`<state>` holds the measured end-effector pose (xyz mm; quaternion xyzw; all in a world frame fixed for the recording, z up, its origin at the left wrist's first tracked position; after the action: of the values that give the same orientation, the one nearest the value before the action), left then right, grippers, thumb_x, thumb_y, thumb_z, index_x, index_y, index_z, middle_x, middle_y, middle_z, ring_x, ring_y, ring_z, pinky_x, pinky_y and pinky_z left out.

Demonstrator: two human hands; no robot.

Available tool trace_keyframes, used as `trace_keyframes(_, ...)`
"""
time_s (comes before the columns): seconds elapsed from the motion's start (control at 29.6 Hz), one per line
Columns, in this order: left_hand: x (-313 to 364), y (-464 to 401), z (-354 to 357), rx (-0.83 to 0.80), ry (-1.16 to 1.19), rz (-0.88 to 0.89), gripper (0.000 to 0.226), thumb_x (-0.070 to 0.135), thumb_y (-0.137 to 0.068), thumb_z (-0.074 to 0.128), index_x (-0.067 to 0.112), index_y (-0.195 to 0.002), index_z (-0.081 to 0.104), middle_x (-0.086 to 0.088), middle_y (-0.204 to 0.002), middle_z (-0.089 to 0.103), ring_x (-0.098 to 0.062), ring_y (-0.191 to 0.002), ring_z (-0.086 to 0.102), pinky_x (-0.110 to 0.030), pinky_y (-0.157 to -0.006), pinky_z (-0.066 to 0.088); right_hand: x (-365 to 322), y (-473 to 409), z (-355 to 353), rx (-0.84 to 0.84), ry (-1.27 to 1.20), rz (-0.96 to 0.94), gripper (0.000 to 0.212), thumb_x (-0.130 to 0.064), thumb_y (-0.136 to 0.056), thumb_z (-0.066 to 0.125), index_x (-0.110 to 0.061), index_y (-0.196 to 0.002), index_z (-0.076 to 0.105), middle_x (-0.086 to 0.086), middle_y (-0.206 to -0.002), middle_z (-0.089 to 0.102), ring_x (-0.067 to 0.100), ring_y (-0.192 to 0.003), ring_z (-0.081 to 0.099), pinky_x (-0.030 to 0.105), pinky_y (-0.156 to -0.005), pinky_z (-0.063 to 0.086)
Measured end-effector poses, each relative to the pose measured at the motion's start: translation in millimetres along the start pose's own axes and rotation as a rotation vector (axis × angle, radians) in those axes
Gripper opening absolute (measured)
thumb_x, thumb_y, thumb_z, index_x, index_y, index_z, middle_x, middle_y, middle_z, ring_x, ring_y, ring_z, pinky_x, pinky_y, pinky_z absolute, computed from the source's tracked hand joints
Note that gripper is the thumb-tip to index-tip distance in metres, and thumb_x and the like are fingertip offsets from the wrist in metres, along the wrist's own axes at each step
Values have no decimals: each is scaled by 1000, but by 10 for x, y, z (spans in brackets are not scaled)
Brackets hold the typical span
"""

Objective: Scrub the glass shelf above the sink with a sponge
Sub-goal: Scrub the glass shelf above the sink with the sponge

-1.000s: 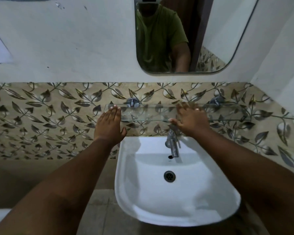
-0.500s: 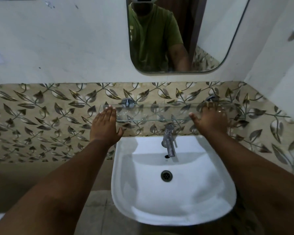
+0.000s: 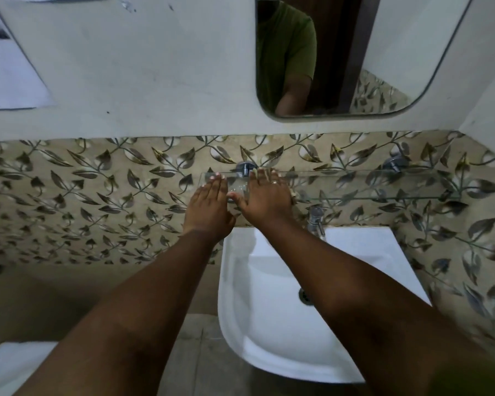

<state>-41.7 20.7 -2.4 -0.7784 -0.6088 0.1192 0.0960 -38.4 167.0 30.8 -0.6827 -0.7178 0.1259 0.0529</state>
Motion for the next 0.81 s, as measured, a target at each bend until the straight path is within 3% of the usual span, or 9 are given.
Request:
trace_keyframes(0.17, -66, -27, -33, 22, 44, 15, 87, 47, -92, 44, 7, -159, 4, -14, -169, 12, -23, -157, 10, -36, -125, 9, -379, -78, 11, 25, -21, -114, 98, -75, -90, 0, -13, -155, 41, 14, -159, 44, 36, -148, 36, 47, -122, 25)
trace_keyframes(0.34, -122, 9, 13, 7, 63, 15, 90, 48, -94, 45, 7, -159, -1, -13, -170, 3, -22, -157, 3, -35, -125, 3, -360, -33, 68, -24, 30, -289, 89, -74, -95, 8, -17, -158, 36, 7, -160, 43, 36, -151, 31, 48, -122, 25)
trace_keyframes(0.47, -109, 29, -26, -19, 61, 31, 94, 46, -92, 51, 9, -159, -3, -11, -170, 1, -21, -157, 4, -33, -124, 1, -152, 36, 25, -10, 112, -476, 81, -73, -95, 32, -18, -153, 43, 10, -154, 51, 35, -143, 44, 46, -111, 41)
trace_keyframes(0.57, -98, 33, -60, -37, 56, 17, 94, 41, -91, 56, 12, -160, 0, -8, -171, 4, -19, -157, 5, -31, -120, -2, 127, 124, 9, 36, 199, -573, 67, -60, -97, 49, -15, -147, 51, 13, -145, 59, 37, -132, 56, 46, -101, 50)
trace_keyframes(0.67, -138, 37, -76, -53, 49, -4, 92, 39, -89, 56, 14, -161, 5, -8, -171, 7, -19, -157, 8, -33, -122, 1, 537, 201, -45, 73, 258, -537, 66, -58, -97, 48, -14, -146, 52, 16, -143, 60, 40, -127, 58, 48, -95, 53)
trace_keyframes(0.81, -174, 76, -49, -34, 44, -41, 91, 38, -86, 60, 14, -160, 12, -8, -169, 15, -21, -156, 14, -35, -121, 4, 1323, 308, -221, 41, 290, -345, 71, -64, -95, 41, -18, -148, 50, 16, -145, 58, 40, -131, 56, 49, -95, 53)
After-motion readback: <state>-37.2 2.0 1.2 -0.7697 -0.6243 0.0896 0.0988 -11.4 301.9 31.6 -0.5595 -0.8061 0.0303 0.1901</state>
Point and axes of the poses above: each hand's wrist, its own y-axis away from the middle knuckle, its own z-axis out of the palm, x = y × z, the point moved 4 cm from there along -y, towards the middle knuckle
